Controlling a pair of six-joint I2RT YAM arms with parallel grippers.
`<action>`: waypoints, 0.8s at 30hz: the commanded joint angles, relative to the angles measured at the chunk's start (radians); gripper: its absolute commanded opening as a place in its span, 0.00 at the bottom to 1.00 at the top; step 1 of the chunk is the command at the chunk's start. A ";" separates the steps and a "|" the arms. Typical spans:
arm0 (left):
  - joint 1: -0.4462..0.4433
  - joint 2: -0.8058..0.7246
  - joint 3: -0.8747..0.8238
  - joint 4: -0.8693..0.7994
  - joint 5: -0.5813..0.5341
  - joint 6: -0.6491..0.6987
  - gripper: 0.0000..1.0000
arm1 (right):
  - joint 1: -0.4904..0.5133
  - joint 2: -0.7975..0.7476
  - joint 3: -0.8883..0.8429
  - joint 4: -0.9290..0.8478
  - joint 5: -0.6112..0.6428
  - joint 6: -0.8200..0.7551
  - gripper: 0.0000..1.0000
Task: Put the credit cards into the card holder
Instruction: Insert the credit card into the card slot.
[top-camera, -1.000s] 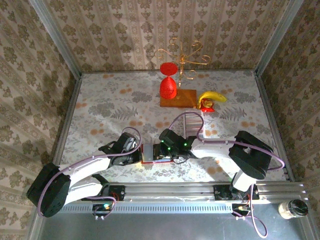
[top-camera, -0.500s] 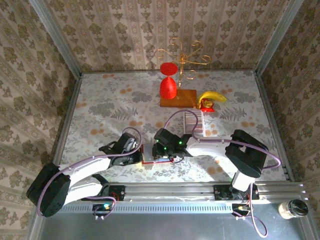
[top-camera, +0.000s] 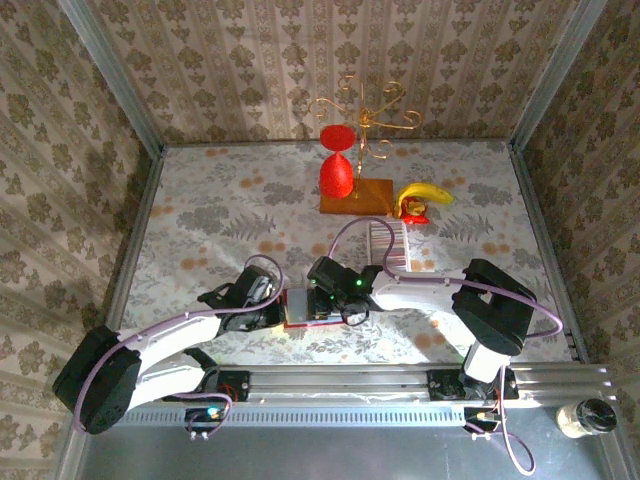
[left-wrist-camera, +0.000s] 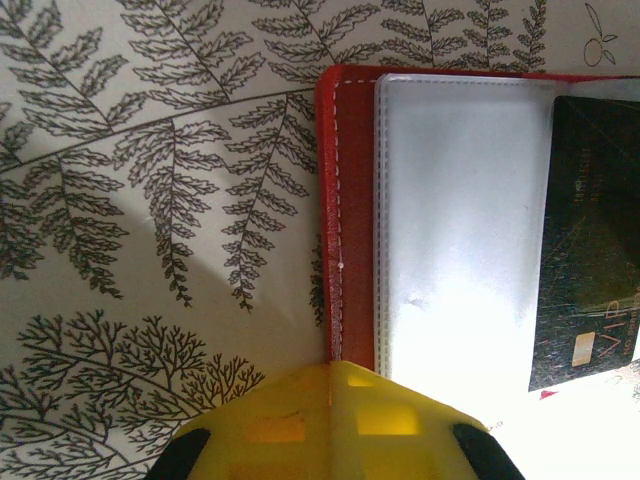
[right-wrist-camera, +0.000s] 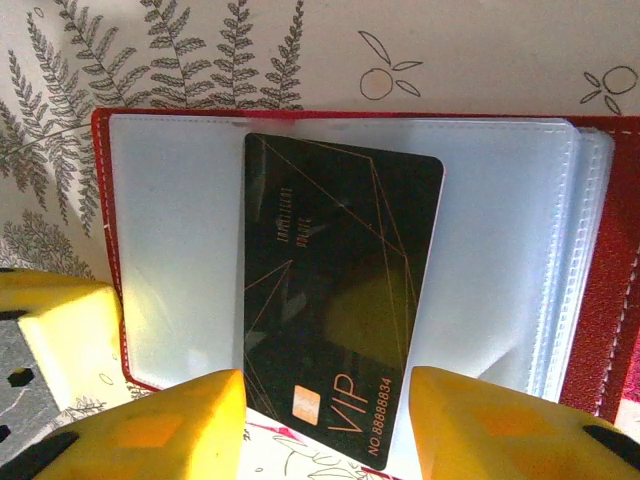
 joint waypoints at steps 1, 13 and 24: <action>-0.007 -0.008 -0.022 -0.011 -0.008 -0.009 0.03 | 0.008 0.022 0.028 -0.031 0.020 -0.017 0.45; -0.009 -0.031 -0.033 -0.023 -0.020 -0.012 0.02 | 0.014 0.086 0.051 -0.016 -0.001 -0.020 0.44; -0.011 -0.039 -0.041 -0.018 -0.022 -0.018 0.02 | 0.020 0.074 0.062 0.044 -0.028 -0.037 0.44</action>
